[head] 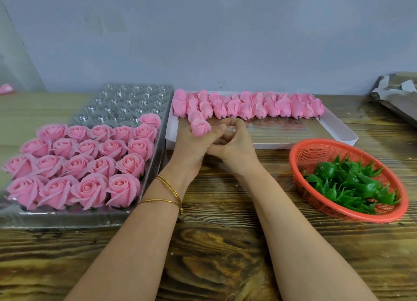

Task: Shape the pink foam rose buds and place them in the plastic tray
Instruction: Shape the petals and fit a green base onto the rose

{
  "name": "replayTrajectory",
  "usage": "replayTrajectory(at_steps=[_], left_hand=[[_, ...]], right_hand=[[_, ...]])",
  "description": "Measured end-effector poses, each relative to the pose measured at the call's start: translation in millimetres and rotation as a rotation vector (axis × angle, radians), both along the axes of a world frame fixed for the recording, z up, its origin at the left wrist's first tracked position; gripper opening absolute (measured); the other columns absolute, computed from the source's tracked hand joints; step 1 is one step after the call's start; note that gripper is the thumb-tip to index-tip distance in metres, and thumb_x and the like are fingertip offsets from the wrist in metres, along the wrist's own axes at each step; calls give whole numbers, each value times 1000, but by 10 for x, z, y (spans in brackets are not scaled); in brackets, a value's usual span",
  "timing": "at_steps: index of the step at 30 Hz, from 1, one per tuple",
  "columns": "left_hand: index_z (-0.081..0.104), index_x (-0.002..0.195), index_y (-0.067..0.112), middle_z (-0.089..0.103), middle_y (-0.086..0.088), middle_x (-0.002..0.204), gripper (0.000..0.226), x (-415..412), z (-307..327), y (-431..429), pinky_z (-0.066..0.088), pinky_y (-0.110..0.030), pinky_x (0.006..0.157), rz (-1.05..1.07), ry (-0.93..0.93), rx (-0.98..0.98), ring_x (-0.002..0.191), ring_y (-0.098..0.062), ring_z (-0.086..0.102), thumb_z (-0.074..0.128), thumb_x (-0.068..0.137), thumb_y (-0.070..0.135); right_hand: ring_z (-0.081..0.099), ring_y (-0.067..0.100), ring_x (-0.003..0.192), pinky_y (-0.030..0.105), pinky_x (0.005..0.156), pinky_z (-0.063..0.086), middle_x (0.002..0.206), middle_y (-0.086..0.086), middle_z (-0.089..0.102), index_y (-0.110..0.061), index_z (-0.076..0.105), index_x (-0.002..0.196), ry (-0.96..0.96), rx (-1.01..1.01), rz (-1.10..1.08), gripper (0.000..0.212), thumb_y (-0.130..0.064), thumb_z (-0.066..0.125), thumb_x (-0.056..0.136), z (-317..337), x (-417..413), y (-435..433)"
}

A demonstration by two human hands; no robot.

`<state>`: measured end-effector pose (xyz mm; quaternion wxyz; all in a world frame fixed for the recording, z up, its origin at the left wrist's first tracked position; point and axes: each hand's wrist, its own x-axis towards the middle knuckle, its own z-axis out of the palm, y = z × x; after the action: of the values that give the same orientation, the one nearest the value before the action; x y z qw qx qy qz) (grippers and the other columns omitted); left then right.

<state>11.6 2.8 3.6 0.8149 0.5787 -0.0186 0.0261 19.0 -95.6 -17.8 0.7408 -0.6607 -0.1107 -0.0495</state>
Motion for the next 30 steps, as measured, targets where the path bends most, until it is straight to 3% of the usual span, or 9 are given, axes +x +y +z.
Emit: replayTrajectory(at_steps=[8, 12, 14, 16, 19, 21, 24, 27, 30], left_hand=[[64, 104, -14, 70, -19, 88, 26, 25, -61, 6, 54, -24, 61, 32, -12, 34, 68, -17, 69, 70, 81, -2], [65, 104, -12, 71, -21, 89, 26, 58, -98, 16, 54, -25, 61, 88, -30, 80, 70, -20, 70, 71, 81, 0], [74, 88, 3, 74, -14, 81, 7, 62, -112, 21, 54, -26, 63, 95, -62, 131, 70, -19, 70, 71, 81, 3], [75, 66, 19, 73, -3, 71, 19, 70, -115, 31, 54, -27, 63, 129, -91, 184, 67, -14, 68, 72, 81, 8], [68, 60, 20, 67, -5, 65, 20, 71, -115, 53, 56, -37, 69, 203, -114, 276, 67, -17, 64, 74, 78, 19], [64, 63, 11, 64, -11, 61, 22, 52, -117, 47, 54, -33, 61, 200, -149, 375, 61, -18, 63, 73, 79, 23], [62, 61, 19, 60, 4, 48, 25, 16, -116, 3, 42, -17, 42, 132, -151, 460, 43, -5, 55, 69, 85, 24], [67, 63, 23, 63, 5, 55, 20, 14, -123, -26, 45, -24, 50, 126, -176, 548, 53, -7, 57, 72, 82, 29], [71, 75, 13, 71, -6, 71, 13, 26, -142, -35, 51, -36, 63, 123, -191, 552, 69, -17, 64, 73, 81, 24]], right_hand=[[66, -1, 72, 17, 67, 52, 72, -14, 71, -21, 42, 102, -8, -39, 58, 60, 1, 76, 56, 30, -38, -55], [66, 2, 70, 20, 68, 52, 75, -8, 71, -13, 45, 107, 6, -56, 69, 58, 20, 71, 66, 68, -50, -58], [66, 9, 73, 28, 72, 53, 81, -1, 70, -10, 48, 110, 40, -36, 56, 56, 15, 70, 64, 108, -69, -55], [66, 13, 73, 33, 71, 56, 79, -1, 68, -13, 54, 104, 62, -22, 5, 47, -1, 66, 60, 151, -90, -58], [62, 10, 75, 23, 67, 54, 80, -3, 64, -18, 62, 92, 53, 7, -83, 29, -14, 63, 64, 205, -105, -78], [59, 12, 75, 19, 62, 50, 76, -5, 63, -17, 64, 86, 38, 44, -116, 15, -10, 67, 74, 233, -105, -83], [56, 20, 69, 29, 56, 47, 71, 1, 62, -10, 64, 83, 26, 107, -97, 13, 2, 62, 88, 265, -117, -69], [58, 21, 82, 28, 68, 50, 85, 13, 63, -8, 65, 85, 33, 119, -80, 10, -1, 61, 91, 307, -132, -65], [58, 26, 93, 37, 86, 46, 94, 18, 64, -5, 66, 85, 46, 153, -38, 11, 1, 59, 91, 336, -155, -50]])
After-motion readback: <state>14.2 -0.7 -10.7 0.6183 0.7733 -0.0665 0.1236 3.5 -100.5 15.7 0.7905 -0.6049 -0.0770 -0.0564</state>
